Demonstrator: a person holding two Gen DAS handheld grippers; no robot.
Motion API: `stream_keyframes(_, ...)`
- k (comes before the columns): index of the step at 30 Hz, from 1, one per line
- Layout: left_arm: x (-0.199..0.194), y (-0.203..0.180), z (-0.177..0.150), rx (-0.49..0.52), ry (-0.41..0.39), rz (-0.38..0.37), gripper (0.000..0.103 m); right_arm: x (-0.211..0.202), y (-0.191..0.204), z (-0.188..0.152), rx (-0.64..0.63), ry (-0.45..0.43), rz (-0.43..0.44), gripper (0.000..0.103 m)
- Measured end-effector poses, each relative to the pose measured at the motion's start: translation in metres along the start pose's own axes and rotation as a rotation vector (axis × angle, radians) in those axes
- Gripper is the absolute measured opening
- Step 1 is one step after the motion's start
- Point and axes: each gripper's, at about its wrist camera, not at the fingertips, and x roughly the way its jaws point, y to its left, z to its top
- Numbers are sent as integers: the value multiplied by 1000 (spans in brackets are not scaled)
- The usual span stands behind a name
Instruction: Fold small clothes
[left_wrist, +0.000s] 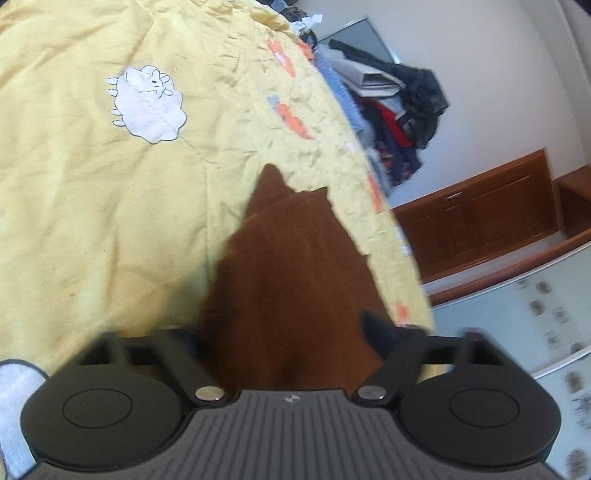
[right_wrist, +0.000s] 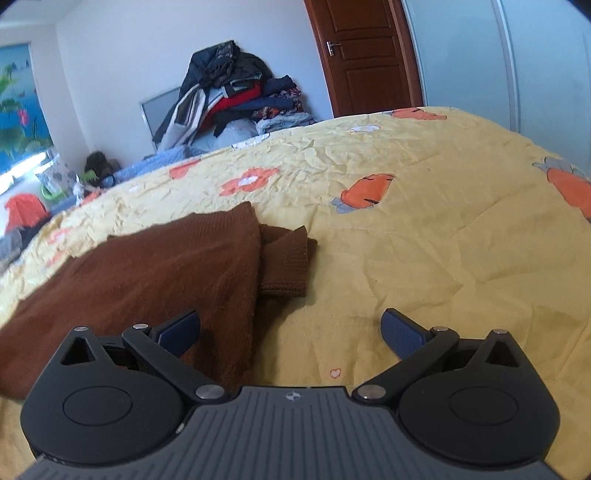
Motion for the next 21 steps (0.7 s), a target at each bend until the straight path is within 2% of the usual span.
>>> stream_keyframes(1, 6, 0, 0, 11, 19, 45, 15, -1, -3, 0, 13, -5, 10, 103)
stream_keyframes(4, 10, -9, 0, 62, 8, 99, 13, -4, -5, 0, 36, -13, 28, 103)
stream_keyframes(6, 4, -28, -6, 188, -21, 133, 13, -6, -8, 3, 57, -6, 40, 103)
stream_keyframes(8, 2, -59, -17, 371, -50, 132, 12, -9, -12, 19, 129, 30, 86, 103)
stream_keyframes(9, 0, -77, -26, 479, -66, 117, 11, -11, -12, 30, 176, 34, 140, 103)
stream_keyframes(11, 1, -117, -57, 763, -79, 53, 9, -6, -6, 60, 237, 62, 287, 103)
stream_keyframes(13, 9, -144, -102, 1067, -59, 4, 7, 17, 14, 87, 255, 173, 463, 103)
stream_keyframes(14, 17, -149, -123, 1174, -32, -7, 7, 35, 25, 95, 265, 258, 554, 103)
stream_keyframes(15, 26, -150, -138, 1238, 5, -12, 7, 58, 38, 100, 293, 363, 644, 103)
stream_keyframes(17, 43, -147, -154, 1282, 74, 4, 7, 101, 62, 96, 342, 540, 776, 103)
stream_keyframes(18, 48, -145, -157, 1289, 99, 11, 7, 120, 72, 91, 348, 609, 791, 103)
stream_keyframes(19, 48, -144, -158, 1294, 102, 11, 7, 135, 79, 87, 352, 663, 761, 103)
stream_keyframes(21, 43, -144, -158, 1313, 87, 1, 7, 151, 86, 82, 341, 696, 698, 103)
